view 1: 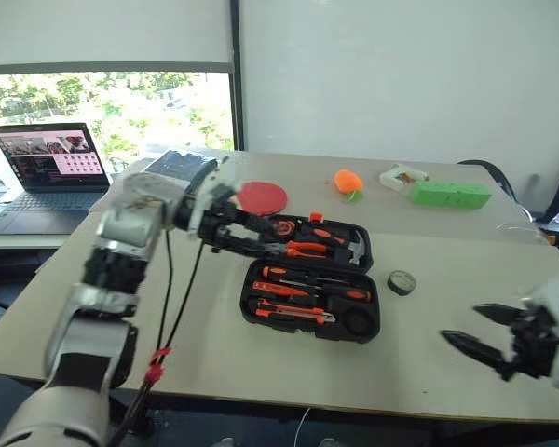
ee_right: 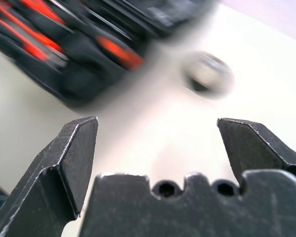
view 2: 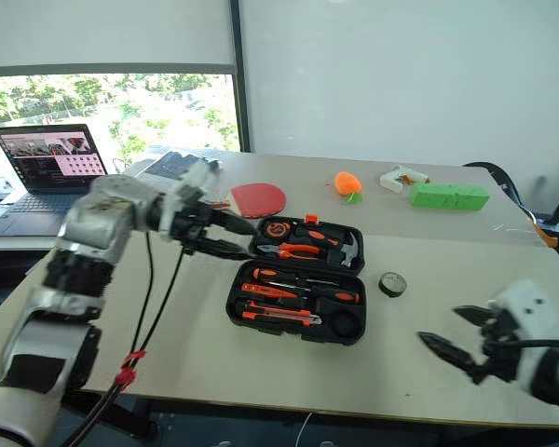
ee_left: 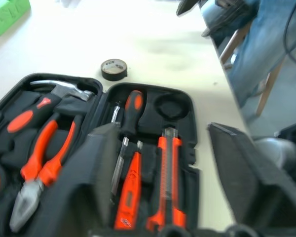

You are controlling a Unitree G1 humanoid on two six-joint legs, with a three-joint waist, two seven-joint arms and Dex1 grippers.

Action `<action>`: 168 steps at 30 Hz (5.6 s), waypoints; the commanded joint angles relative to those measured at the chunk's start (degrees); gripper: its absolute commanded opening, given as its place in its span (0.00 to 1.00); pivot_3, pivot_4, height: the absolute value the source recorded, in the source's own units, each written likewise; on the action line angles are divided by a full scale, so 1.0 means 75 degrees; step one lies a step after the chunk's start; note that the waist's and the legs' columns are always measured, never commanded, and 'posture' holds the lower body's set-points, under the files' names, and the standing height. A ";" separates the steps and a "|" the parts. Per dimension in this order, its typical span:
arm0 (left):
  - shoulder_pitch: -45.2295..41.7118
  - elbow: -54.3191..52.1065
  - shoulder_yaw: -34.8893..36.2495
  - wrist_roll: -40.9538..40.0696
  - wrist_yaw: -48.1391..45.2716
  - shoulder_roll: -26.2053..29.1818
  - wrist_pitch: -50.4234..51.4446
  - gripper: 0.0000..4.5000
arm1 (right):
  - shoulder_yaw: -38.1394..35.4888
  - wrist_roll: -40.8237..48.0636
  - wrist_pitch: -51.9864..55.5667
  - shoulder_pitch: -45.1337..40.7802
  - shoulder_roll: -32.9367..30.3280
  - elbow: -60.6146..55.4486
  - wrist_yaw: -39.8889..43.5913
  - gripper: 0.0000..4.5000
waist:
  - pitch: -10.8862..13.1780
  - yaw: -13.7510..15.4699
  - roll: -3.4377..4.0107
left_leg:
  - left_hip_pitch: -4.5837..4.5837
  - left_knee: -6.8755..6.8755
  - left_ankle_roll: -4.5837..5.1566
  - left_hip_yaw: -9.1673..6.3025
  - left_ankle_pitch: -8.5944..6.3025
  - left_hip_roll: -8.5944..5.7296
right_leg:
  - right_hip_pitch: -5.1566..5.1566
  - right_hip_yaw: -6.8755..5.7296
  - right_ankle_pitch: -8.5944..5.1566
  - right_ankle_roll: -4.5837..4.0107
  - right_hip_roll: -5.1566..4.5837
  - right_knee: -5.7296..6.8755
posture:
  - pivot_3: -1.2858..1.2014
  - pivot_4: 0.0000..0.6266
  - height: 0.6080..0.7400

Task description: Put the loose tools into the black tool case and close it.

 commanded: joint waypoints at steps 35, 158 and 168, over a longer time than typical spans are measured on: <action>0.1360 -0.2897 0.0432 -0.1246 0.1254 0.1467 0.0105 1.00 | 0.7709 -0.5264 -0.3524 -0.9274 0.0942 0.7524 0.3461 0.02 | 0.0061 -0.0094 0.0080 | -0.0018 -0.0016 -0.0009 0.0040 0.0005 -0.0005 | -0.0047 0.0012 -0.0010 -0.0005 -0.0001 0.0012 | 0.52 0.24 0.97; 0.3016 -0.0963 -0.1373 0.1363 0.1478 0.0788 -0.1475 0.01 | 0.6450 -0.3255 -0.1827 -0.5063 0.1132 0.1297 0.2317 0.00 | 0.0093 -0.0024 0.0112 | -0.0013 -0.0011 -0.0004 0.0044 0.0001 -0.0005 | -0.0032 0.0009 -0.0013 -0.0006 0.0003 0.0008 | 0.52 0.24 0.97; 0.4312 -0.2753 -0.1227 0.0781 0.1036 0.1643 -0.0774 0.01 | 0.6187 -0.3076 -0.1572 -0.3915 0.0746 0.0170 0.2305 0.00 | 0.0093 -0.0079 0.0113 | -0.0012 -0.0013 -0.0002 0.0010 0.0000 -0.0001 | -0.0032 0.0008 -0.0015 -0.0007 0.0003 0.0010 | 0.52 0.24 0.97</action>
